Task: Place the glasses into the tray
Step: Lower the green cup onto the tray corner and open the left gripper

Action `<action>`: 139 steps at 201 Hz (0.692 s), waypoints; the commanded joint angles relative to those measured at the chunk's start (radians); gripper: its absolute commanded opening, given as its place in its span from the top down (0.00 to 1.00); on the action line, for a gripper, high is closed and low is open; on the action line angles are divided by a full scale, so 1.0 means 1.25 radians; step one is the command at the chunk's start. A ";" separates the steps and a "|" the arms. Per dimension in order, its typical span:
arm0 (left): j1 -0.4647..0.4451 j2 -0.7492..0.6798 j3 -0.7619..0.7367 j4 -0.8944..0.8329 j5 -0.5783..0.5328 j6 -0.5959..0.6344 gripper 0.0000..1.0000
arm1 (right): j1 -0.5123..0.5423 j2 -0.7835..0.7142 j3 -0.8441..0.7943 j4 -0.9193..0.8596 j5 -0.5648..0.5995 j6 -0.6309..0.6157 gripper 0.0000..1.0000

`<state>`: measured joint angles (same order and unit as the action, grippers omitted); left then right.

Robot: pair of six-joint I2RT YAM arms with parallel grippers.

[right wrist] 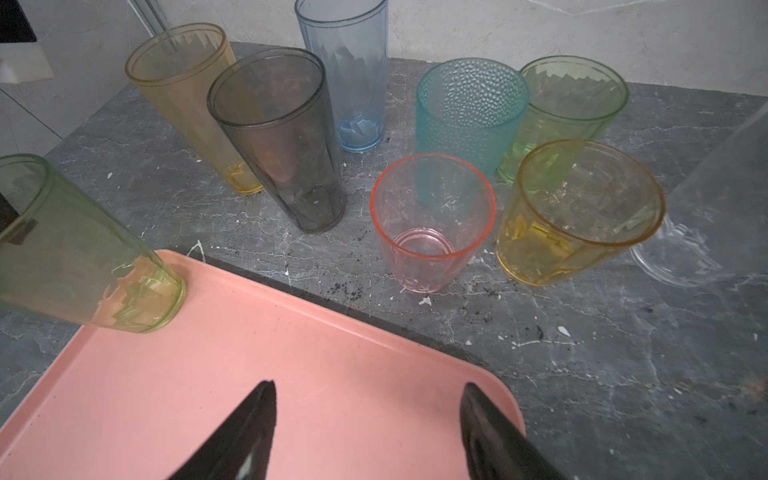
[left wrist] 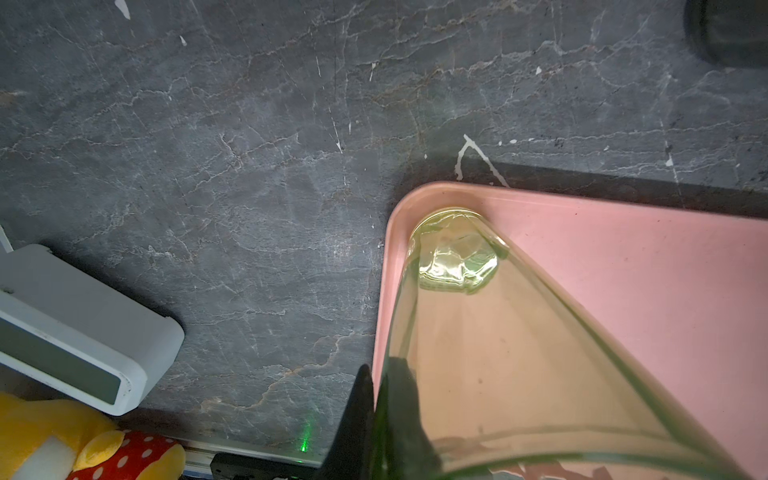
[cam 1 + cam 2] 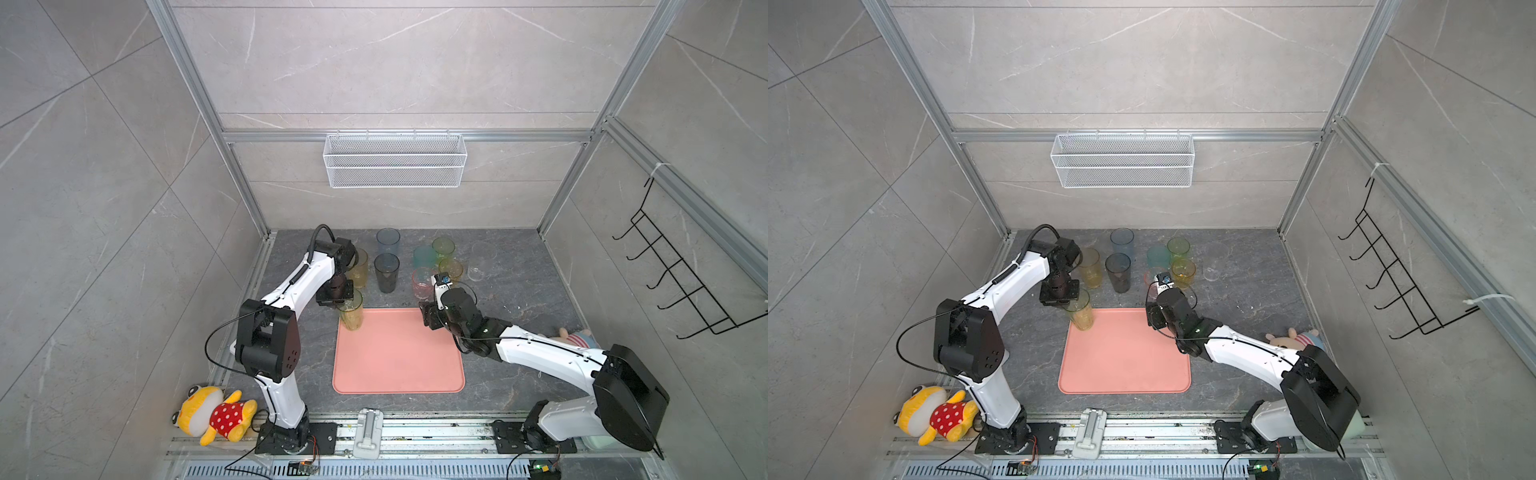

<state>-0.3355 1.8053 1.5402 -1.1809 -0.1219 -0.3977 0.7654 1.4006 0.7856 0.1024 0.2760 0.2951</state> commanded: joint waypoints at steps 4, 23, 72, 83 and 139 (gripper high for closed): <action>-0.010 0.006 0.010 -0.009 -0.005 -0.019 0.86 | 0.005 -0.002 0.020 -0.007 0.003 0.006 0.28; -0.013 0.003 0.017 -0.013 -0.009 -0.019 0.78 | 0.005 -0.002 0.022 -0.006 0.004 0.006 0.28; -0.017 -0.018 0.053 -0.035 -0.018 -0.015 0.63 | 0.007 -0.008 0.018 -0.006 0.004 0.003 0.28; -0.019 -0.026 0.061 -0.042 -0.022 -0.013 0.58 | 0.007 -0.011 0.015 -0.003 0.004 0.004 0.28; -0.019 -0.072 0.102 -0.082 -0.042 -0.010 0.43 | 0.011 -0.011 0.006 0.017 0.001 -0.002 0.28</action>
<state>-0.3550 1.7931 1.6161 -1.2236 -0.1539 -0.4091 0.7719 1.4006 0.7856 0.1043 0.2760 0.2951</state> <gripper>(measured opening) 0.546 0.717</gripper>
